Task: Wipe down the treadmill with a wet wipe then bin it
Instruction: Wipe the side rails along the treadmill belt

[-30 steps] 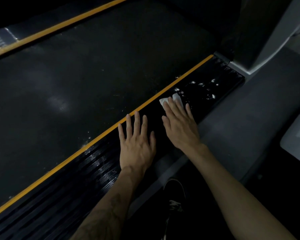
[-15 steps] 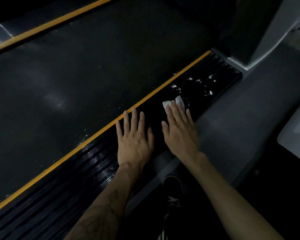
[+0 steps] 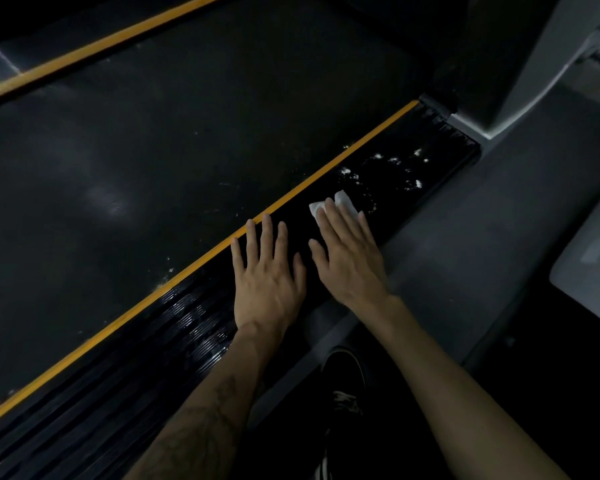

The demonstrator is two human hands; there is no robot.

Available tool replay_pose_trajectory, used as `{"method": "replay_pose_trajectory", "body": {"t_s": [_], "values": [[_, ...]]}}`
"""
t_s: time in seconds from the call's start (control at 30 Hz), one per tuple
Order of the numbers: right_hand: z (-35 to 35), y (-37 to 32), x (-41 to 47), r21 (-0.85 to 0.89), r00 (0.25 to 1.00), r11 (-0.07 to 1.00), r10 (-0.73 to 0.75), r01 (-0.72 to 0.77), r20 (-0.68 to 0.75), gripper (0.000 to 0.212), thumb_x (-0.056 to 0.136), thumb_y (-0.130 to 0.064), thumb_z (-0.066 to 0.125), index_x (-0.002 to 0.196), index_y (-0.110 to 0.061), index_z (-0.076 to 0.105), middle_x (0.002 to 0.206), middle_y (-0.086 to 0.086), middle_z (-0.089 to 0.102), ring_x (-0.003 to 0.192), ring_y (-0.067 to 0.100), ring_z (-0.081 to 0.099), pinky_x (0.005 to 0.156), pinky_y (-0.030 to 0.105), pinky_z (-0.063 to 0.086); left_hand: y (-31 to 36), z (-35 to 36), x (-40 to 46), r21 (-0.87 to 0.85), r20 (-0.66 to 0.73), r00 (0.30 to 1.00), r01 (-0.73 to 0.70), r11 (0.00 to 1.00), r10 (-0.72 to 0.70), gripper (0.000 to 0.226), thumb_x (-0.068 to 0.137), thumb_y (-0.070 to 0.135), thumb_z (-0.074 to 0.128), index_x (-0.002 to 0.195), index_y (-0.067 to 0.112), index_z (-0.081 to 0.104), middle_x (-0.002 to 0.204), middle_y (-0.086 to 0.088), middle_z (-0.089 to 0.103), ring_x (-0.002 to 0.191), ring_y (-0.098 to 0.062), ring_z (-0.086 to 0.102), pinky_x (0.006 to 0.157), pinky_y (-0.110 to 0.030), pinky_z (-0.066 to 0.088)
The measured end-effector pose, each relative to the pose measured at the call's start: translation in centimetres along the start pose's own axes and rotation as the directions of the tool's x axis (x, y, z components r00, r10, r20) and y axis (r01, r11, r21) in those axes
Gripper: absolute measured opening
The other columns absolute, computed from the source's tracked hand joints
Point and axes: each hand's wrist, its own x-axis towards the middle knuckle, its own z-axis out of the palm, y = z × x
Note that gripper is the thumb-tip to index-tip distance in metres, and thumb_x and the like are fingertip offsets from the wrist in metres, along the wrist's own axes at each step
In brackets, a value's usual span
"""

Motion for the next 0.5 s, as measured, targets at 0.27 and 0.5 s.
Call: {"method": "replay_pose_trajectory", "body": {"t_s": [0.27,0.5], "values": [[0.0,0.0,-2.0,-0.042,0.995,0.995,0.088,-0.09,-0.046,0.07,0.106,-0.049,0.019,0.157,-0.003,0.034,0.166,0.016,0.027,0.157,0.027,0.018,0.128,0.05,0.015,0.0,-0.1,0.0,0.002,0.011,1.0,-0.007,1.0,0.007,0.071,0.103,0.051,0.007,0.164,0.015,0.018,0.173,-0.008,0.001,0.159,-0.026,-0.011,0.128,-0.054,0.001],[-0.7,1.9,-0.3,-0.079,0.997,0.994,0.077,-0.077,-0.001,0.068,0.106,-0.047,0.011,0.162,-0.01,0.022,0.171,0.008,0.013,0.159,0.021,0.004,0.129,0.05,0.005,0.2,-0.1,0.2,0.001,0.017,1.0,-0.022,1.0,0.022,0.07,0.104,0.053,0.009,0.164,0.018,0.019,0.173,-0.007,0.003,0.159,-0.026,-0.01,0.128,-0.055,0.001]]}}
